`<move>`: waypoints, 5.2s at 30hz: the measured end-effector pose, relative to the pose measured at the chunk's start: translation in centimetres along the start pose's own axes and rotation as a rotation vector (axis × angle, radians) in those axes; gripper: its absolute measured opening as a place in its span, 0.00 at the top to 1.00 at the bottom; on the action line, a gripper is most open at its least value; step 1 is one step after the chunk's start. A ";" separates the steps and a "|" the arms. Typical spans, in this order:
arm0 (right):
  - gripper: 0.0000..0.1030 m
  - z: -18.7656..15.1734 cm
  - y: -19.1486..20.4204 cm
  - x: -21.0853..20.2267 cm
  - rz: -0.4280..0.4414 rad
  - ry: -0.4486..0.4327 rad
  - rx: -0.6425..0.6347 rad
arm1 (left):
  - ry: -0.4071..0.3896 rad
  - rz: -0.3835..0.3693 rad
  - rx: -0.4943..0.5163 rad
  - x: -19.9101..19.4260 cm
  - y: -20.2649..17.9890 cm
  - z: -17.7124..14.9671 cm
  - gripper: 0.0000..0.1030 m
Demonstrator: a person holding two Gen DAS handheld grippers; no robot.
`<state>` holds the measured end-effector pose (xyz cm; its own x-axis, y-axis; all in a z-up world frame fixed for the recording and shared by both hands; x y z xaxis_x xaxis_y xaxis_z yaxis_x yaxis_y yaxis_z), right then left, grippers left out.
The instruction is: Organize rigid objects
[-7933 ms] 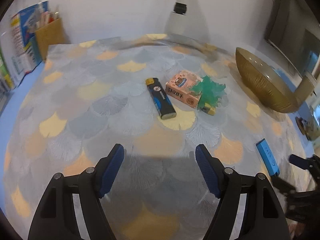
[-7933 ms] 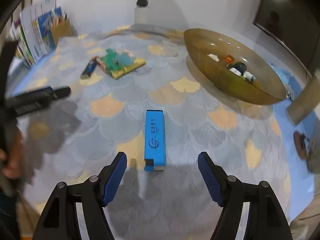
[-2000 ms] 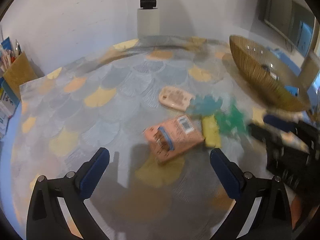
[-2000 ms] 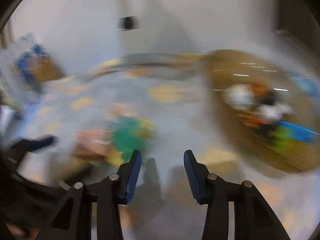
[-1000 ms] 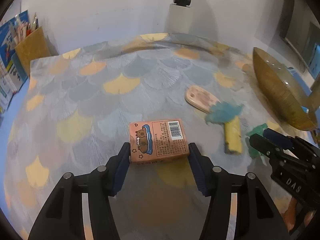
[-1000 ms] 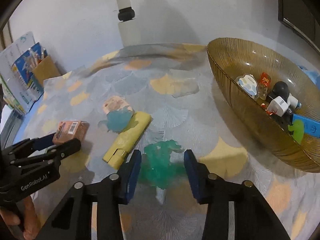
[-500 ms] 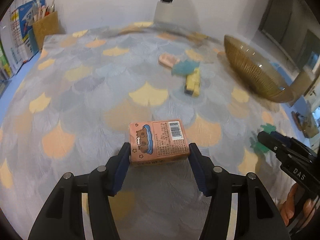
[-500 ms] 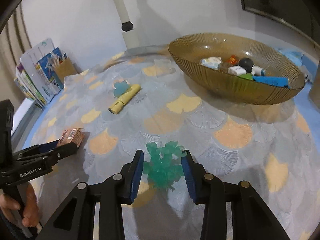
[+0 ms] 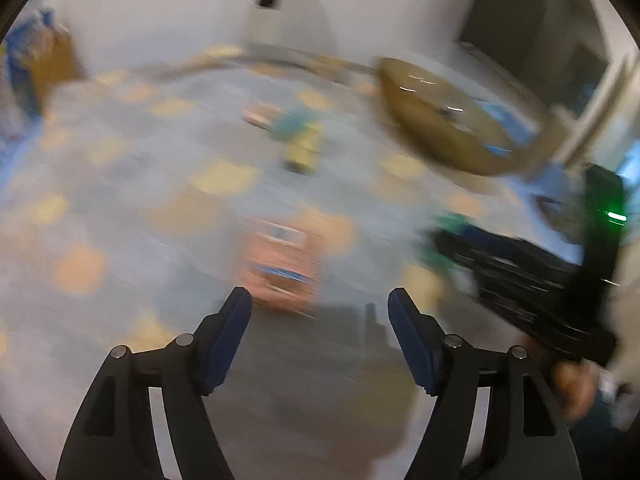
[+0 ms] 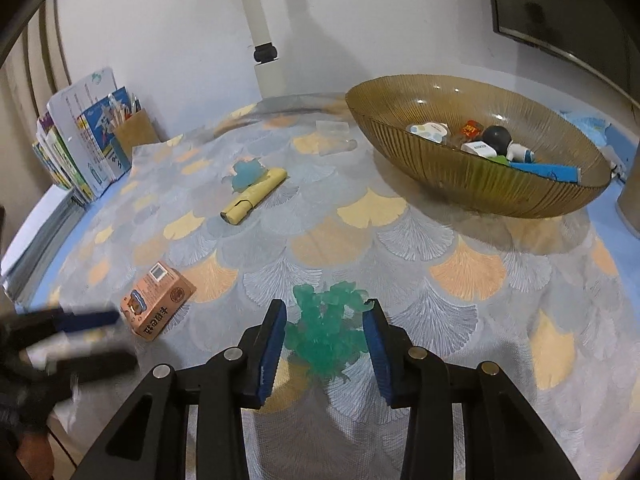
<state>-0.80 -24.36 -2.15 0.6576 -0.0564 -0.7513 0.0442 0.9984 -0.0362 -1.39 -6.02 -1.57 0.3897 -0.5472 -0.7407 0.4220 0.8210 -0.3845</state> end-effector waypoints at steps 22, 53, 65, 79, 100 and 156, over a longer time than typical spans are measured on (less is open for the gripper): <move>0.36 -0.4 -0.6 0.9 0.031 0.071 0.051 | -0.089 0.177 0.008 2.8 3.6 1.8 0.63; 0.55 11.0 -16.3 -11.6 -0.049 -0.259 0.376 | -0.250 -0.063 0.294 0.4 -13.9 16.4 0.64; 0.54 11.3 -16.7 -3.9 -0.074 -0.065 0.308 | -0.098 -0.074 0.354 9.4 -15.8 16.3 0.32; 0.31 10.6 -12.2 -12.5 0.042 -0.202 0.307 | -0.395 0.046 0.276 -8.9 -8.7 13.9 0.19; 0.18 1.2 -2.4 1.1 -0.049 0.016 0.127 | -0.044 0.256 0.191 2.8 4.2 1.5 0.01; 0.76 5.8 4.4 6.6 -0.050 0.132 -0.014 | -0.020 -0.314 -0.180 8.2 5.0 11.4 0.02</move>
<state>8.07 -20.40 -3.42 0.5498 -0.1051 -0.8287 0.0631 0.9944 -0.0843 13.23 -8.29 -3.30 0.2805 -0.7791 -0.5606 0.3734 0.6267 -0.6840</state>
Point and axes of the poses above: each gripper's, at about its wrist camera, not at the fingertips, and x roughly the way its jaws point, y to its left, z to its top, the point moved 6 cm from there along x, roughly the way its jaws point, and after that the axes turned 13 degrees about -z, right-handed, at the moved point
